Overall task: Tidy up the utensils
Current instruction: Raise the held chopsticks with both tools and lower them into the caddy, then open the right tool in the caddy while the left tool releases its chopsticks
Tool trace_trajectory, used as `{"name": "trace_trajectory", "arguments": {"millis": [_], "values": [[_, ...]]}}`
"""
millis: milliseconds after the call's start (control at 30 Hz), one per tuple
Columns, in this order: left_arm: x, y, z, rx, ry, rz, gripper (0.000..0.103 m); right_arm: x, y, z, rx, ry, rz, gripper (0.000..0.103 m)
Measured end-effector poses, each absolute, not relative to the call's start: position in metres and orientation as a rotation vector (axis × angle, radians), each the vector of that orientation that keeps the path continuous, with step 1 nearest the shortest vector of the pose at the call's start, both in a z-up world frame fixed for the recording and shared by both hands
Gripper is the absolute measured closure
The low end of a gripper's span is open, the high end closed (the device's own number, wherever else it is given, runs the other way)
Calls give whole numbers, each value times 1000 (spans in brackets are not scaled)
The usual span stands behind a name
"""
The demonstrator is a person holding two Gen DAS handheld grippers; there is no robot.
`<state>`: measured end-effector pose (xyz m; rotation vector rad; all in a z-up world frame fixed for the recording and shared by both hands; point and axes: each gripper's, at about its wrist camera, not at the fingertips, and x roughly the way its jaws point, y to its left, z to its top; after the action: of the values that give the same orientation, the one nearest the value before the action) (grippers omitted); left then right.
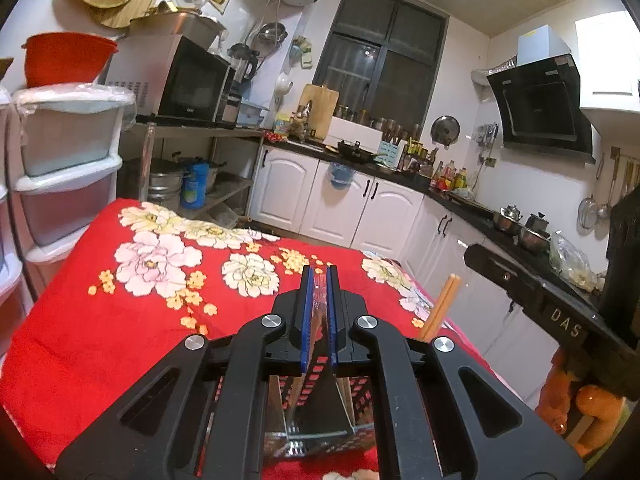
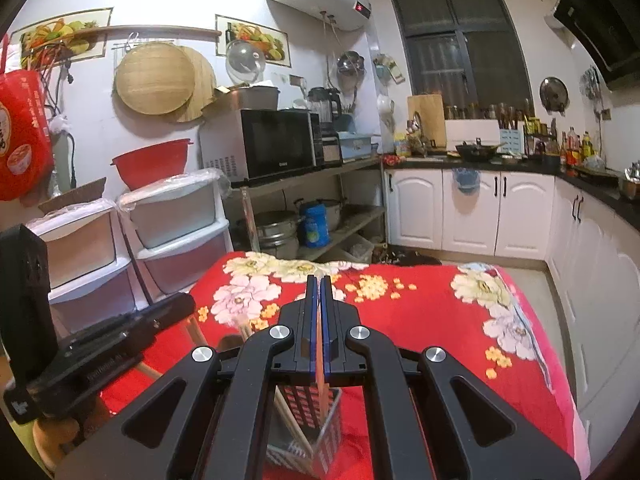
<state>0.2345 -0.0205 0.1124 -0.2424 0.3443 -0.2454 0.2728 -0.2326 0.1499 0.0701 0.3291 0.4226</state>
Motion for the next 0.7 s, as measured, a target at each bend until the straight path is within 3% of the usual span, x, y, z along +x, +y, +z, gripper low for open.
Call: {"name": "trace_trajectory", "arguments": {"millis": [367,567,700], "values": [[225,-16,110,-270,377,-242,101,255,-246,137,72,381,406,100],[221,-15,108,-267,397,-238,94,247,-250,133,75,399,406,91],[218,-15,107,-265,411,-244,90,243,-251,131,73,410,411,91]]}}
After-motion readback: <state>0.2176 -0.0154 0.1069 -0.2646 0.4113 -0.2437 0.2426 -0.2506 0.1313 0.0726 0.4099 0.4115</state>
